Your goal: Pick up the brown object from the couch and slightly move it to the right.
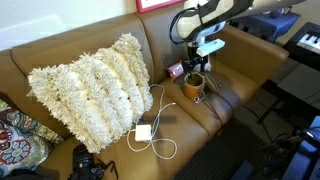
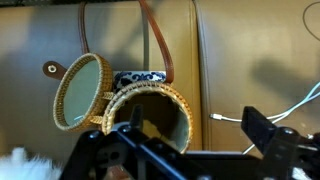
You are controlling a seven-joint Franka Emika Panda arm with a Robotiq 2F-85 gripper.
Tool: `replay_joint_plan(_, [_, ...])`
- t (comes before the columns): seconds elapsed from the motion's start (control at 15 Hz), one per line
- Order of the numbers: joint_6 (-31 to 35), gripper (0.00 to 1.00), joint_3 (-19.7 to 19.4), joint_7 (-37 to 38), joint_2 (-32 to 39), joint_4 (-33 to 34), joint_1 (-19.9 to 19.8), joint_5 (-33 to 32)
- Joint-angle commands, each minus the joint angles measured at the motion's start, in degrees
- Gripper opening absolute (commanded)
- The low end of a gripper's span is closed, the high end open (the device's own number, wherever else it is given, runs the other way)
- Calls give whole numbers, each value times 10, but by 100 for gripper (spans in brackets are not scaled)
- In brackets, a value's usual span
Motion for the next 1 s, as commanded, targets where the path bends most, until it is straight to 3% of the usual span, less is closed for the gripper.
replay_joint_plan(0.0, [-19, 100, 6, -3, 44, 53, -5, -5])
replay_joint_plan(0.6, [-19, 100, 6, -23, 130, 116, -26, -5])
replay_joint_plan(0.93, [-22, 100, 3, -26, 135, 141, -23, -1])
